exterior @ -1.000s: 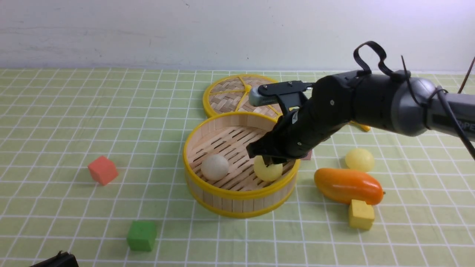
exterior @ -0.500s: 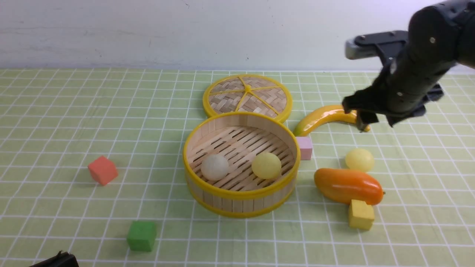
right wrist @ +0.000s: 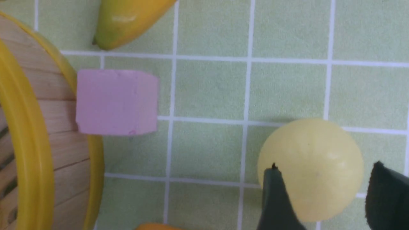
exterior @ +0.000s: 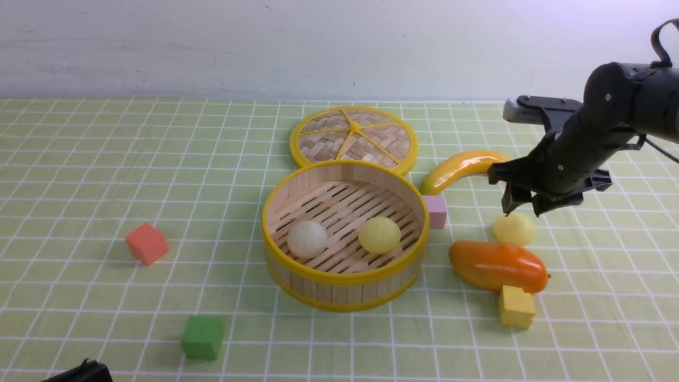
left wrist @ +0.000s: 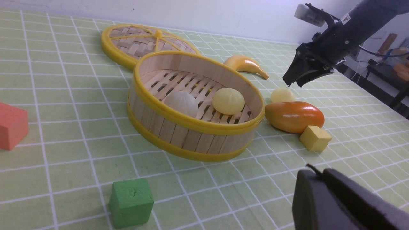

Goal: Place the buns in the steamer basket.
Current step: Use the right arm to grab a steamed stuffed bun

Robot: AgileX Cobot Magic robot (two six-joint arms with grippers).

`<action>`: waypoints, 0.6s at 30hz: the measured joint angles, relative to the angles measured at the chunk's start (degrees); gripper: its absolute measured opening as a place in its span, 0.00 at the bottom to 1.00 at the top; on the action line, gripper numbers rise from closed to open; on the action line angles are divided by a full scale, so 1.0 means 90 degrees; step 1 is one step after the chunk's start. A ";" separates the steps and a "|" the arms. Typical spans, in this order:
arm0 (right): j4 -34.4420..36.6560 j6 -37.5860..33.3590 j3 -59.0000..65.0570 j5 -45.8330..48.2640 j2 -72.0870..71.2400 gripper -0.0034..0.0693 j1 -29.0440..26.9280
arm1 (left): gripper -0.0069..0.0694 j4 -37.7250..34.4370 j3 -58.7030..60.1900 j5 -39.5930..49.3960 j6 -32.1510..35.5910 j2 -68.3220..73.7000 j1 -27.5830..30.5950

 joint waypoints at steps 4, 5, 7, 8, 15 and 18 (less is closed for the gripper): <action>-0.0130 -0.0006 0.0000 -0.0119 0.0194 0.54 0.0000 | 0.12 0.0000 0.0000 0.0000 0.0000 0.0000 0.0000; -0.0130 -0.0006 0.0000 -0.0134 0.0231 0.53 0.0000 | 0.13 0.0000 0.0000 0.0000 0.0000 0.0000 0.0000; -0.0142 -0.0019 0.0000 -0.0134 0.0269 0.49 0.0000 | 0.13 0.0000 0.0000 0.0000 0.0000 0.0000 0.0000; -0.0142 -0.0019 0.0000 -0.0134 0.0285 0.48 0.0000 | 0.13 0.0000 0.0000 0.0000 0.0000 0.0000 0.0000; -0.0270 -0.0070 0.0000 -0.0147 0.0283 0.22 0.0000 | 0.13 0.0000 0.0000 0.0000 0.0000 0.0000 0.0000; -0.0409 -0.0070 0.0000 -0.0147 0.0283 0.13 0.0000 | 0.13 0.0000 0.0000 0.0000 0.0000 0.0000 0.0000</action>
